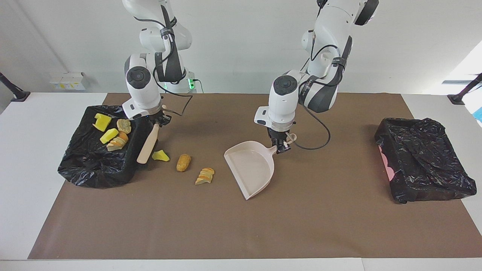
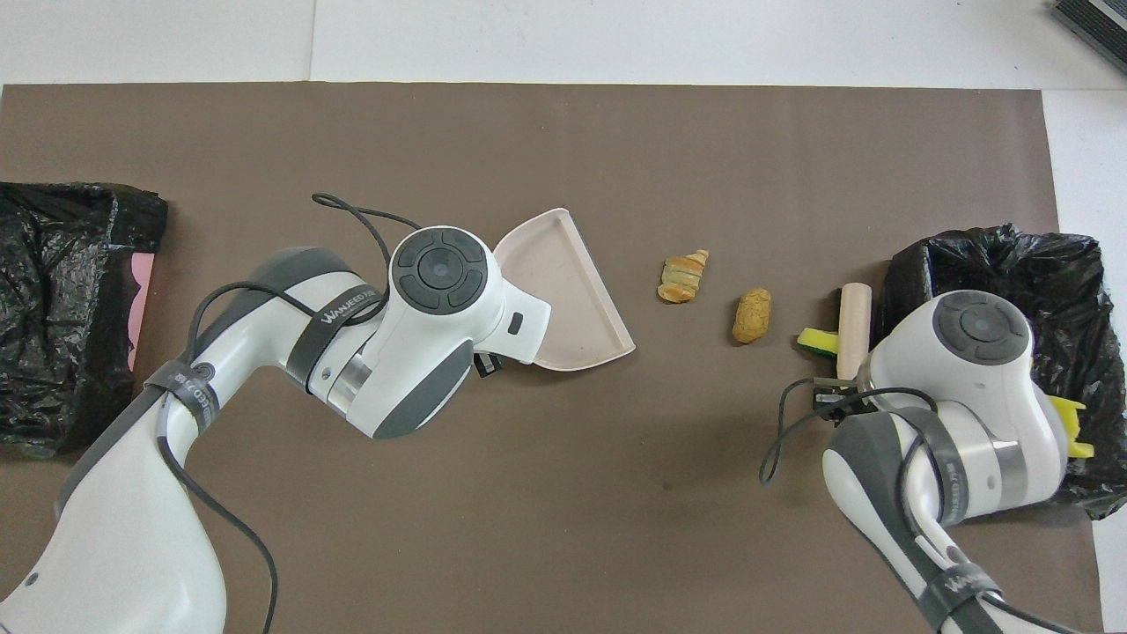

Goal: Sweep and dump trash in bin
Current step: 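Sweep the remaining crusts toward the dustpan with the right gripper, then push the crusts and sponge into the dustpan with the brush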

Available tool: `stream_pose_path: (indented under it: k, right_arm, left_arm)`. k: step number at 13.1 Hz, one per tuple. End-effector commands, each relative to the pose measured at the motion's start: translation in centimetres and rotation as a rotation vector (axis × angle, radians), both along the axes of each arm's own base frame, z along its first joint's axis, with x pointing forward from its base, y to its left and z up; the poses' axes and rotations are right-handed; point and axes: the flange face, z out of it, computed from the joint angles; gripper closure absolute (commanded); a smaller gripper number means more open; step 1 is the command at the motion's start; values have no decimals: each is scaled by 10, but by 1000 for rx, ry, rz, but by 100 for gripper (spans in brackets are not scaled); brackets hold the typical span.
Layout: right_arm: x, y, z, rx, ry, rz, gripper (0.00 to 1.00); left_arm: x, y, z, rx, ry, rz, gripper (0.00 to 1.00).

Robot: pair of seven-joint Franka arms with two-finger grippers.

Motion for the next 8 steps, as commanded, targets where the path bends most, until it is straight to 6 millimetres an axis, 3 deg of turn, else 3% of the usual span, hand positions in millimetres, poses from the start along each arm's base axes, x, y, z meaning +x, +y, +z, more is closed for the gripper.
stream_pose_path:
  k: [1,5,8]
  right_arm:
    - [16,47,-9,0,-5,108,100]
    - [39,123,-18,36,-11,230,100]
    - [30,166,-13,161,5,305,100]
  left_arm:
    - [-17,-9,-5,14,6,-42,100]
    - [-29,-13,-11,23,8,-61,100]
    - [-33,-12,-12,28,9,-67,100]
